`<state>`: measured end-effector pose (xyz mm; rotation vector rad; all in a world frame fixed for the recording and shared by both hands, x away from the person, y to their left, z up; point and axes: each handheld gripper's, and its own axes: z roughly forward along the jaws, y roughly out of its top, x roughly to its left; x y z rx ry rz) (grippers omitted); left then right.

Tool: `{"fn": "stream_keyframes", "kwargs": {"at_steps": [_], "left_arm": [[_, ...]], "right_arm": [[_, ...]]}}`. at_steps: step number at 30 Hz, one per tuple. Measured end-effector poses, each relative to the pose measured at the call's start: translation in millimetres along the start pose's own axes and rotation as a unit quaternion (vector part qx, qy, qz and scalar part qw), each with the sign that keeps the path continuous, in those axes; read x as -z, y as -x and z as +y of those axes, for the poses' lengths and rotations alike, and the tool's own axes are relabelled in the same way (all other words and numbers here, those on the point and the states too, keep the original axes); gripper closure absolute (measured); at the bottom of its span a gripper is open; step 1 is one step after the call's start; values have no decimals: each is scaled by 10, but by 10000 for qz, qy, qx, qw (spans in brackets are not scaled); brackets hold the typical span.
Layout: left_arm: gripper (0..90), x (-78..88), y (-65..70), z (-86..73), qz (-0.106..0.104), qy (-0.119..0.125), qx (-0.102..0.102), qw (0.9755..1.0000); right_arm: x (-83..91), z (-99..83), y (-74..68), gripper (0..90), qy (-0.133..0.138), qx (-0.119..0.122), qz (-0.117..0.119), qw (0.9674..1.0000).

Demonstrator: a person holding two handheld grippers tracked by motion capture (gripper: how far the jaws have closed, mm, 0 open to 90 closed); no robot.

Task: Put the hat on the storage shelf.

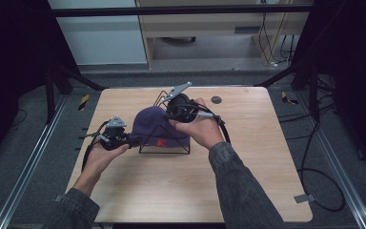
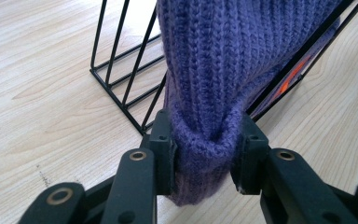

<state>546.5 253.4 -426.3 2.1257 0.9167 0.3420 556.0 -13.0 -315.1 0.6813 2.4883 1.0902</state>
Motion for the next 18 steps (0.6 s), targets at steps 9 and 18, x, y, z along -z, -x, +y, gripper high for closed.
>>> {"fn": "stream_keyframes", "kwargs": {"at_steps": [9,18], "left_arm": [[651,-44,4,-51,-20,-20,45,10000],[631,-54,-4,-74,7,-12,66,10000]], "right_arm": [[-36,-95,17,771,-28,-89,29,10000],[-51,-125,22,726,-77,-139,55,9999]]}}
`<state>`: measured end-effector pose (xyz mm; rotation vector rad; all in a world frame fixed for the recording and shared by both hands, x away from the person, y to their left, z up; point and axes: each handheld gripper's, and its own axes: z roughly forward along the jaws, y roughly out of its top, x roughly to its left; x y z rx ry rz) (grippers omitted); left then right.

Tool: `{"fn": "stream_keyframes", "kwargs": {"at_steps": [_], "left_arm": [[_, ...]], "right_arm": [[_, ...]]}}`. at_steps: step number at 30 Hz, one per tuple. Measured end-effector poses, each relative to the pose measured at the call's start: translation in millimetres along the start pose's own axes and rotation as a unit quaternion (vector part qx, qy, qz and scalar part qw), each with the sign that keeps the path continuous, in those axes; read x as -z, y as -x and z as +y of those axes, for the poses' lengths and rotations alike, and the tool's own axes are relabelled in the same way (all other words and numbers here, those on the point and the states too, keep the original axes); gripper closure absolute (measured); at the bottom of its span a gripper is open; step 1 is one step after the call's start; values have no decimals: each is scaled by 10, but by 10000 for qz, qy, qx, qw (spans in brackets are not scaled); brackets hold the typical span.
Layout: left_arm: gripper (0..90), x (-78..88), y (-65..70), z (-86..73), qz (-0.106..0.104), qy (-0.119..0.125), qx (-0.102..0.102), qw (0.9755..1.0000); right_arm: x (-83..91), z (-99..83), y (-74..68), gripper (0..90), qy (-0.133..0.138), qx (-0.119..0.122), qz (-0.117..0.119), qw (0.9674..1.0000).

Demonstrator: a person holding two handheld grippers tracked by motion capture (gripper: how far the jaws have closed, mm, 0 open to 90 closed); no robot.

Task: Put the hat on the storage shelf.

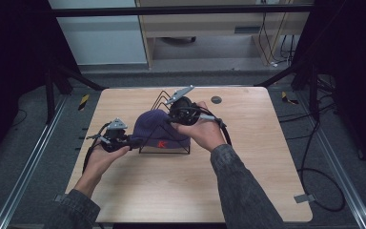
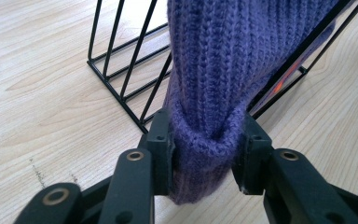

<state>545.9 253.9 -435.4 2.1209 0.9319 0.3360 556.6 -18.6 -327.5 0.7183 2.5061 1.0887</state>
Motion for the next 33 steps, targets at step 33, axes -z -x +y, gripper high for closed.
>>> {"fn": "stream_keyframes", "kwargs": {"at_steps": [33], "left_arm": [[567,189,23,-56,244,149,-138,9995]], "right_arm": [[125,-105,0,655,82,-107,-34,9999]]}}
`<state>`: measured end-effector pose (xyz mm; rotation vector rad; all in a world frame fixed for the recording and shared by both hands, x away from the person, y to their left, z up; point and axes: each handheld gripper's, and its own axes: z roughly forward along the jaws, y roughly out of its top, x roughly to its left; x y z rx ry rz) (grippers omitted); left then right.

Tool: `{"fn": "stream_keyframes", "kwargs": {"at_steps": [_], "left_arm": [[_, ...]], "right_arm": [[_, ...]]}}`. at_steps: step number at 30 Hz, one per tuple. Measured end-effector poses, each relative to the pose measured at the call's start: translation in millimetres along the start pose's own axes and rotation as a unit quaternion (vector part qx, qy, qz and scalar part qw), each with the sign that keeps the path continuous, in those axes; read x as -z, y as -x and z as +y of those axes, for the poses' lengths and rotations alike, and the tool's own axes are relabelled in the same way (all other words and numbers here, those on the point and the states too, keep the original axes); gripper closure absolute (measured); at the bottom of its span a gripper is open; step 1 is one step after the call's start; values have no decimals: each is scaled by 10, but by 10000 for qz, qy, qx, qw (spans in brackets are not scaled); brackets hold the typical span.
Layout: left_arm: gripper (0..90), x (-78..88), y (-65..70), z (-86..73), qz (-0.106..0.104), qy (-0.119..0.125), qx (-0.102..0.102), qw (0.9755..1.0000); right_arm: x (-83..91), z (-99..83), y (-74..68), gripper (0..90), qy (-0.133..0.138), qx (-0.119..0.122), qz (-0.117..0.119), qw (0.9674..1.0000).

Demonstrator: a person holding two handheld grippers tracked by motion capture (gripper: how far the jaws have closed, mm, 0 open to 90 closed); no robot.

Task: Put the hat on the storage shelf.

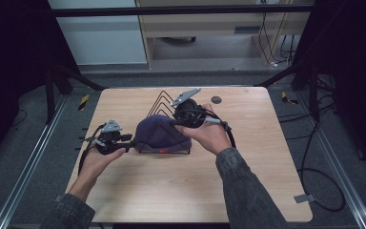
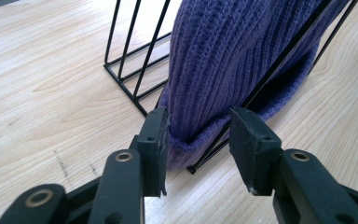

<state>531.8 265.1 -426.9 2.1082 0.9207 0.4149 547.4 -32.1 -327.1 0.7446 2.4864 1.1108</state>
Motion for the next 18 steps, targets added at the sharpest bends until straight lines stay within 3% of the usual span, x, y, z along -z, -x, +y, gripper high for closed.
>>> {"fn": "stream_keyframes", "kwargs": {"at_steps": [5,11,18], "left_arm": [[522,64,22,-10,126,22,-34,9999],[412,147,52,-60,296,126,131,9994],[274,170,47,-244,446,246,590,9970]], "right_arm": [[48,-26,0,641,27,-8,-40,10000],[107,-58,11,617,79,-49,-93,9999],[189,-59,3,547,169,-130,-160,9996]]}}
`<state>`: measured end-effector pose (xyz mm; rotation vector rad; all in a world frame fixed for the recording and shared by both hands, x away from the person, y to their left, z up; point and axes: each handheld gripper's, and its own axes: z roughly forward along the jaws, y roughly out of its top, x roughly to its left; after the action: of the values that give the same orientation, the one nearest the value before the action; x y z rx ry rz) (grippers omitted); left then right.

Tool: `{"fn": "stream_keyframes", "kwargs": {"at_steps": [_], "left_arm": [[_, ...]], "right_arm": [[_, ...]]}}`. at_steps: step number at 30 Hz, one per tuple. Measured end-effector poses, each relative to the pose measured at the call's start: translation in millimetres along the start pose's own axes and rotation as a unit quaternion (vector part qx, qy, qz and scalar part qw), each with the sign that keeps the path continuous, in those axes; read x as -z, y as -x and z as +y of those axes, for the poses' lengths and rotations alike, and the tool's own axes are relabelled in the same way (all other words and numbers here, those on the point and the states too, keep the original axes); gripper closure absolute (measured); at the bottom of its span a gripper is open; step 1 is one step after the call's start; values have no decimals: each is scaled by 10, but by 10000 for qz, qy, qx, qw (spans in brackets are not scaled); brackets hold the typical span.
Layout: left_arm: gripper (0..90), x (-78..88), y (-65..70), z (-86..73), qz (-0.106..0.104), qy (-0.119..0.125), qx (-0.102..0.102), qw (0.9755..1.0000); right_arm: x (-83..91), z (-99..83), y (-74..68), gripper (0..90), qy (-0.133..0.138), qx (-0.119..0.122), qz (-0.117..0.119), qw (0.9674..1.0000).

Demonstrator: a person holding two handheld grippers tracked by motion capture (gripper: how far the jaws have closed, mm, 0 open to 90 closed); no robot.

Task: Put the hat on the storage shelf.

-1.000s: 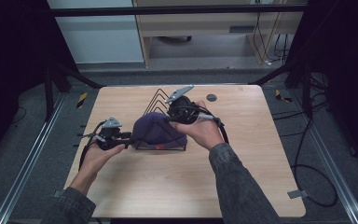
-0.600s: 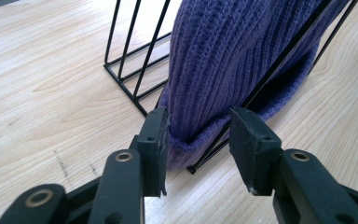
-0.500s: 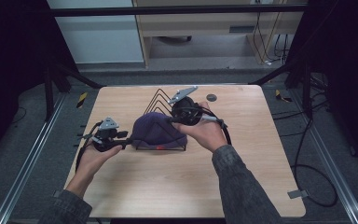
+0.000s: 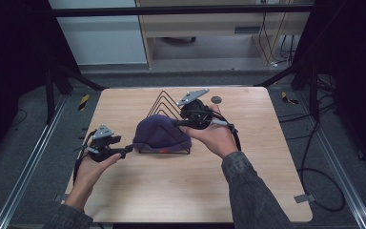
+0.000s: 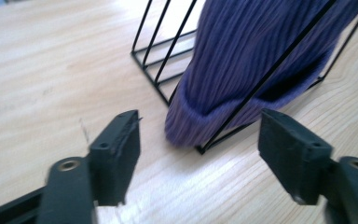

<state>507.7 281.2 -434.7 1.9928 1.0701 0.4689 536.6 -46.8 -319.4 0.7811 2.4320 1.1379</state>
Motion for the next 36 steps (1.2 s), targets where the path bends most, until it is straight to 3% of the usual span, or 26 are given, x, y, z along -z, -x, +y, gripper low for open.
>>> {"fn": "stream_keyframes", "kwargs": {"at_steps": [3,7,14,18,28,36], "left_arm": [[207,-5,-52,-75,114,-79,202,9997],[115,-8,-129,-159,282,-225,271,9990],[57,-67,-193,-328,462,-509,373,9969],[53,-74,-206,-368,475,-597,301,9966],[52,-163,-243,-454,587,-1133,246,9915],[49,-231,-210,-489,600,-1426,71,9879]], "right_arm": [[39,16,-4,491,58,-17,-83,9999],[115,46,-13,349,273,-145,-267,9992],[323,48,44,157,626,-436,-580,9954],[430,4,83,110,718,-550,-730,9932],[638,-275,243,82,765,-725,-958,9898],[698,-701,404,64,655,-1025,-1067,9868]]}}
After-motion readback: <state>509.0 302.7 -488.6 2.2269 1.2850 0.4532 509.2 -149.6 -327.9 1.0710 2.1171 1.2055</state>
